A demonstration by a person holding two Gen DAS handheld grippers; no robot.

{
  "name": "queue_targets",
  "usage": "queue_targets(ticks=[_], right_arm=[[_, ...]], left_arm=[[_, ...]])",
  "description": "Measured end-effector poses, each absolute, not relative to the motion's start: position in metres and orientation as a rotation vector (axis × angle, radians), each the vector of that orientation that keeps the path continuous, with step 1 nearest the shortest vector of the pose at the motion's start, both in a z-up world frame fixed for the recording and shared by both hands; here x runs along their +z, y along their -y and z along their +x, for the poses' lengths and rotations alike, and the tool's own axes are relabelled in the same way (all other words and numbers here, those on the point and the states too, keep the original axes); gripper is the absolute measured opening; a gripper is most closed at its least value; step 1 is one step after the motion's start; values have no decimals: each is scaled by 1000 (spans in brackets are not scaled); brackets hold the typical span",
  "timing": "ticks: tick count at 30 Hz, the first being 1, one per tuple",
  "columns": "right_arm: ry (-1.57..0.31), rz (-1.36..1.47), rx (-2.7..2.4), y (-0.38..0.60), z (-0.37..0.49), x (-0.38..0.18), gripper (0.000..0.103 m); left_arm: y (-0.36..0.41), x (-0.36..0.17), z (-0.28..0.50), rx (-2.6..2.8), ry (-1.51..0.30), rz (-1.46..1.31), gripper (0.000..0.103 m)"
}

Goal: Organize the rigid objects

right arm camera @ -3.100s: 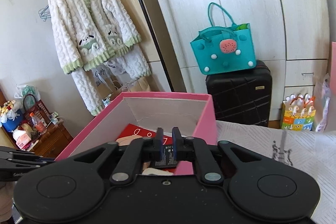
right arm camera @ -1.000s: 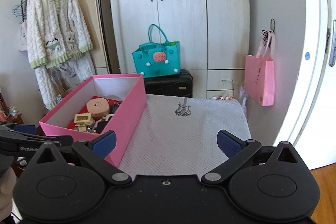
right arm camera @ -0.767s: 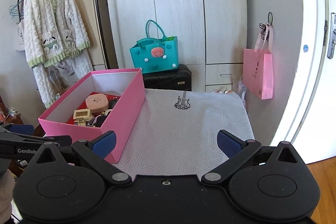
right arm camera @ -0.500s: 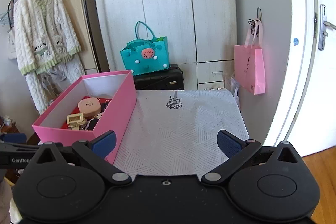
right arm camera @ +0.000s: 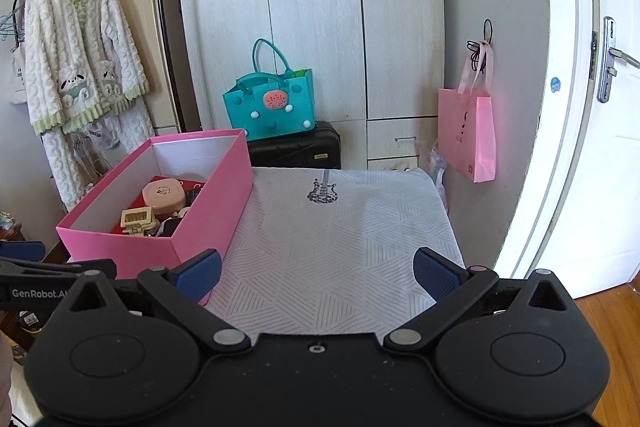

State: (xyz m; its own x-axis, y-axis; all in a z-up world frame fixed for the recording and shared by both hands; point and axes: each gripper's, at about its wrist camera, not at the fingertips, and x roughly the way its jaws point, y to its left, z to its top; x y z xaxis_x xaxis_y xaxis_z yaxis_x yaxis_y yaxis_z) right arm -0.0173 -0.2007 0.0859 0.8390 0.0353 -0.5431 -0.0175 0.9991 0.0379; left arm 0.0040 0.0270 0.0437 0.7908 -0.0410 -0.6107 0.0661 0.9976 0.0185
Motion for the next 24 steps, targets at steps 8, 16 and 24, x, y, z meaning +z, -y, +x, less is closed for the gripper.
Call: queue_targets(ticks=[8, 16, 24], right_arm=[[-594, 25, 20, 199, -14, 78, 103], [-585, 65, -7, 207, -13, 80, 103], [-583, 61, -10, 207, -14, 79, 103]], left_arm=[[-20, 44, 3, -39, -633, 79, 103], [-15, 40, 4, -38, -644, 74, 103], [-15, 38, 5, -39, -648, 74, 103]])
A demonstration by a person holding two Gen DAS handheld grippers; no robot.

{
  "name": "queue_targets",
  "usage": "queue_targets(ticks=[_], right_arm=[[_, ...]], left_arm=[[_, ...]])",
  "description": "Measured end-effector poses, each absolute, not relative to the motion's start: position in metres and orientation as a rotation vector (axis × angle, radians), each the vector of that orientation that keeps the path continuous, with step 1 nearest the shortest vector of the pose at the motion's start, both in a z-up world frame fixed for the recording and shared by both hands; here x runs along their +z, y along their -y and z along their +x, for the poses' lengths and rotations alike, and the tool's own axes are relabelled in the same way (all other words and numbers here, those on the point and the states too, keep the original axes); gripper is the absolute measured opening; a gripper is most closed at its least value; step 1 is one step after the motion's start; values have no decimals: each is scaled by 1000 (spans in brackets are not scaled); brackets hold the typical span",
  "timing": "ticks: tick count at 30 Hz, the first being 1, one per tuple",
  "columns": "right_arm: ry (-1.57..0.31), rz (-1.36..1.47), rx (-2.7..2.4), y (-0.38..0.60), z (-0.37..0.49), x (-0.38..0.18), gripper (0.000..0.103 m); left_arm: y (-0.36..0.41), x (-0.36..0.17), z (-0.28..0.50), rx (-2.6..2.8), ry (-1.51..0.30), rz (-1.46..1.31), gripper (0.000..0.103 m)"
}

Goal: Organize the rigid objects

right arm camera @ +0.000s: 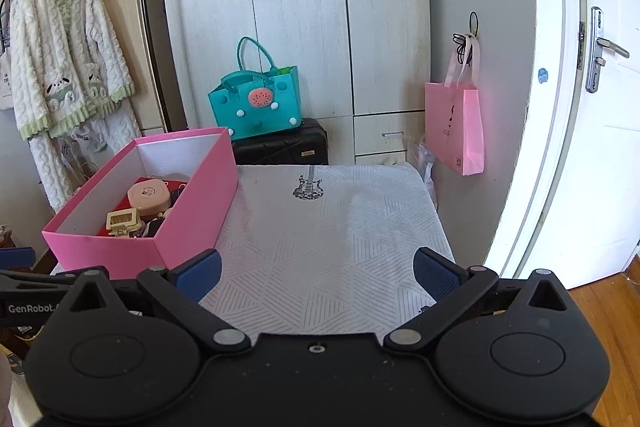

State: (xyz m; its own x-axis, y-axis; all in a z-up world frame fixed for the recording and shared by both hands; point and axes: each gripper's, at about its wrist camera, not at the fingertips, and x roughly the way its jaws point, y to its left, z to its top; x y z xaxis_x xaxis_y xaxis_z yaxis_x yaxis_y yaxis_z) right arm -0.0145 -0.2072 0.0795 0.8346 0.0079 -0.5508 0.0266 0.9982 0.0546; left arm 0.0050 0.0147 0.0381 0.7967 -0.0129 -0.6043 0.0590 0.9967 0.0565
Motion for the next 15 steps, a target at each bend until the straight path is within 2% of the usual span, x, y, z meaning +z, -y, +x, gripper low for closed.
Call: queue_targets(ticks=[15], right_arm=[[-573, 64, -40, 207, -16, 76, 103]], left_arm=[[-16, 39, 1, -60, -635, 44, 103]])
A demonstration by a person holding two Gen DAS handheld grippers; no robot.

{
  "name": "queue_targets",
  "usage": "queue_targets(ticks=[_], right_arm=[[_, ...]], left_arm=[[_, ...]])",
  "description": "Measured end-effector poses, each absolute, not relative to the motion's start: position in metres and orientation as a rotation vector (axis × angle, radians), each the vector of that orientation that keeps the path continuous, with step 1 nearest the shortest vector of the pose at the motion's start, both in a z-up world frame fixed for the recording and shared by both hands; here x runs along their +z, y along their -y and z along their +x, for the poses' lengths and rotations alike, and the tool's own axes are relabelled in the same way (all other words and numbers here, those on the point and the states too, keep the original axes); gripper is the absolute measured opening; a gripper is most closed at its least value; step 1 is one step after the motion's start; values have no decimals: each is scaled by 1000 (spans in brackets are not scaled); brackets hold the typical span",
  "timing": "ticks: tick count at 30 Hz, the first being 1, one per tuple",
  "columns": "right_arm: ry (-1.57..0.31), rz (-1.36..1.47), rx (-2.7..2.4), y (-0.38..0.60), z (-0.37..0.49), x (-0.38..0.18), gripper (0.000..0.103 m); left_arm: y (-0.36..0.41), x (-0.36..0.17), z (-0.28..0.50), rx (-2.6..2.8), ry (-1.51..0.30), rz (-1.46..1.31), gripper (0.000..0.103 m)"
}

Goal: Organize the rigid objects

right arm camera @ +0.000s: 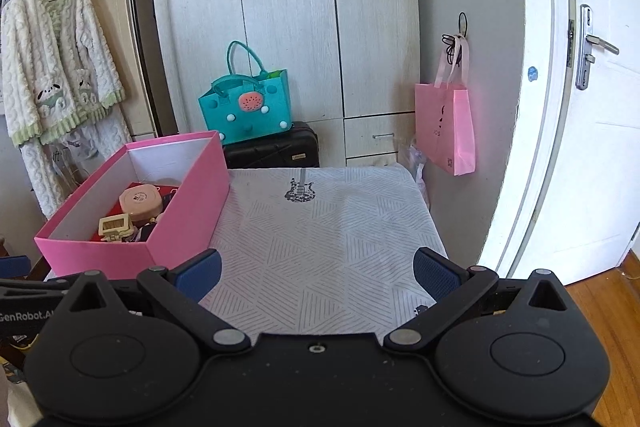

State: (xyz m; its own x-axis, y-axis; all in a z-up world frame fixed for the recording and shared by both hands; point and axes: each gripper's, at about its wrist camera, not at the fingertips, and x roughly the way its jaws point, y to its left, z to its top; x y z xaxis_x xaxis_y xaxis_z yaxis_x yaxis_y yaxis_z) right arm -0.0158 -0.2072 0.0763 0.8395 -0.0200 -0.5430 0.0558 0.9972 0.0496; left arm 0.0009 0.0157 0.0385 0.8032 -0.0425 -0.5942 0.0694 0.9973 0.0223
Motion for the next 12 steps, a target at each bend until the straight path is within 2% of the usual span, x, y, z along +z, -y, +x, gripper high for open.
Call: queue_targets(ticks=[12], right_arm=[[-582, 42, -37, 206, -16, 76, 103]], left_arm=[[-14, 33, 2, -53, -644, 71, 103]])
